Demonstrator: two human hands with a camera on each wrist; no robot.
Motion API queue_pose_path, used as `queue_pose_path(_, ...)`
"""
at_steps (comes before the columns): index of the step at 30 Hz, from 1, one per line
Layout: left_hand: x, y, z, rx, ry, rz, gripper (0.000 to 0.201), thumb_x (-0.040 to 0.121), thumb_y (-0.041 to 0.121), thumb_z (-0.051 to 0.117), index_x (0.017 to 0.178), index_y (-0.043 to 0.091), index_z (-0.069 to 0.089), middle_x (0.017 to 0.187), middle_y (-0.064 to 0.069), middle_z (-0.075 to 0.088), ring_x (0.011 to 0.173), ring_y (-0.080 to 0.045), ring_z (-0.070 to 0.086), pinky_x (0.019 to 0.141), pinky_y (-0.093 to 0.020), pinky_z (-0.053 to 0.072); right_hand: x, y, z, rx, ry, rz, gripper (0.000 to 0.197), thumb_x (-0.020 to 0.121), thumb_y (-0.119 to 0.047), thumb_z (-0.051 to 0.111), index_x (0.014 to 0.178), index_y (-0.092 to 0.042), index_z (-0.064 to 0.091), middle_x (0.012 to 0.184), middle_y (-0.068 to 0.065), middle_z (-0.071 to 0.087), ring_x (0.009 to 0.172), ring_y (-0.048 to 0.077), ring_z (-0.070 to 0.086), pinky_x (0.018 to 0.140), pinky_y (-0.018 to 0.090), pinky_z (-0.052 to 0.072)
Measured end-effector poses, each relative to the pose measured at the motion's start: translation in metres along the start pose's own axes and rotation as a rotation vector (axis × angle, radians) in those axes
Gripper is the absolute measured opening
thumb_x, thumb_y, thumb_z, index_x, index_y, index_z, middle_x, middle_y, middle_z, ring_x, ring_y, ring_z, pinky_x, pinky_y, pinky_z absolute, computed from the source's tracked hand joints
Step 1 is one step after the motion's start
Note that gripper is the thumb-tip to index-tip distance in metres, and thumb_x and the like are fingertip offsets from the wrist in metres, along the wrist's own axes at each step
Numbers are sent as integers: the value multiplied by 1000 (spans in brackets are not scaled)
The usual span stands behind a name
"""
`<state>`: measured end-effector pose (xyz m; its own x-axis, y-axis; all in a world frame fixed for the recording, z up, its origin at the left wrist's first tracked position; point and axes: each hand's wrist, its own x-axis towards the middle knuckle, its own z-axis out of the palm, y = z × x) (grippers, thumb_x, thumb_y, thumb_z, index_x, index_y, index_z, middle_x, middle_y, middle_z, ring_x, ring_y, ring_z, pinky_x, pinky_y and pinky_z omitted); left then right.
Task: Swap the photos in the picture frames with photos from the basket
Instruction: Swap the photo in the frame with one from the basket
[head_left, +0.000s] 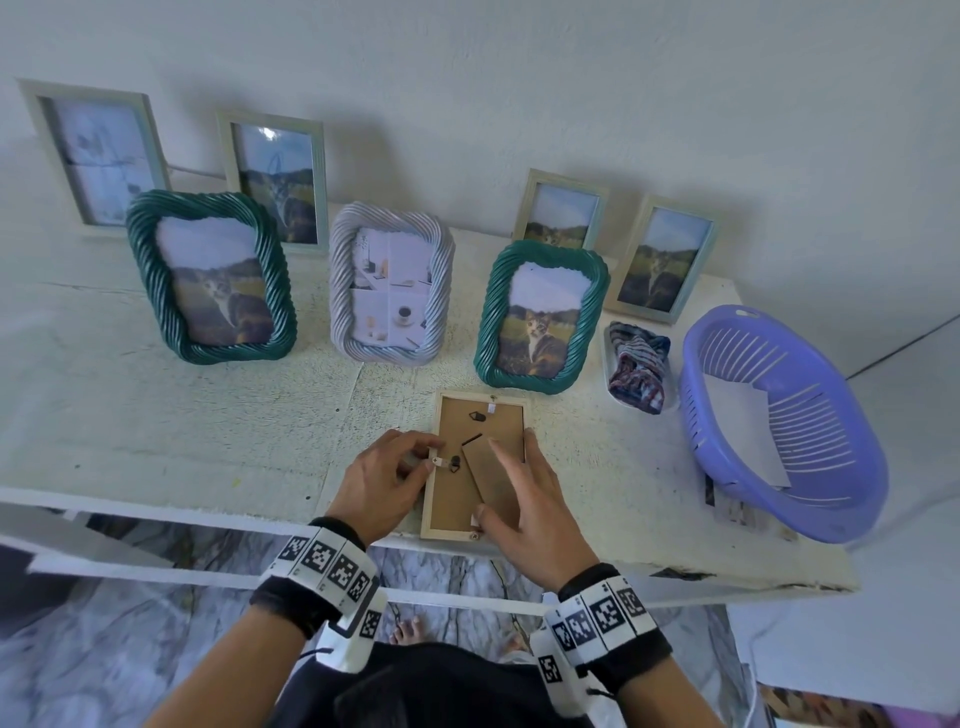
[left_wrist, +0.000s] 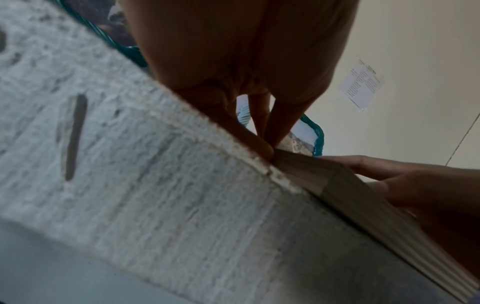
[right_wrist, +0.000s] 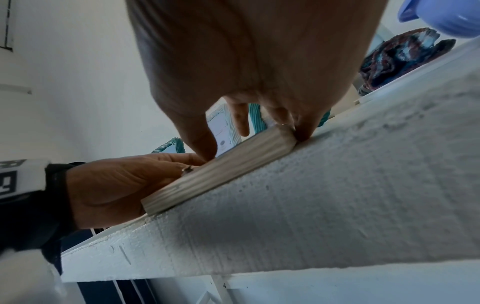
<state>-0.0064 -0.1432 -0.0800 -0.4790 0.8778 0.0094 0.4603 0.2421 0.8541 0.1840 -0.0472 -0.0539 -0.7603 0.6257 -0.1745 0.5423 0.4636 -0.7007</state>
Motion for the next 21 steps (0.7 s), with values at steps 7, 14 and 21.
queue_pose_path(7, 0, 14, -3, -78, -15, -83, 40, 93, 15, 61, 129, 31, 56, 112, 7, 63, 95, -1, 62, 86, -26, 51, 0, -1, -7, 115, 41, 18, 61, 98, -36, 48, 144, -55, 12, 162, -2, 4, 148, 16, 14, 118, 47, 21)
queue_pose_path(14, 2, 62, -16, -514, 48, -132, 25, 100, 16, 52, 122, 24, 59, 111, -4, 64, 98, -19, 68, 75, -37, 61, -2, -15, -21, 341, 25, 110, 74, 87, -65, 44, 151, -38, 19, 154, -17, 22, 141, 3, 27, 114, 23, 28)
queue_pose_path(21, 12, 96, 2, -704, -86, -139, 21, 100, 13, 50, 117, 12, 63, 112, -10, 68, 100, -23, 70, 87, -38, 56, -17, -16, -71, 540, 193, 184, 40, 97, -46, 44, 136, -41, 40, 116, -26, 55, 100, -23, 52, 73, 1, 44)
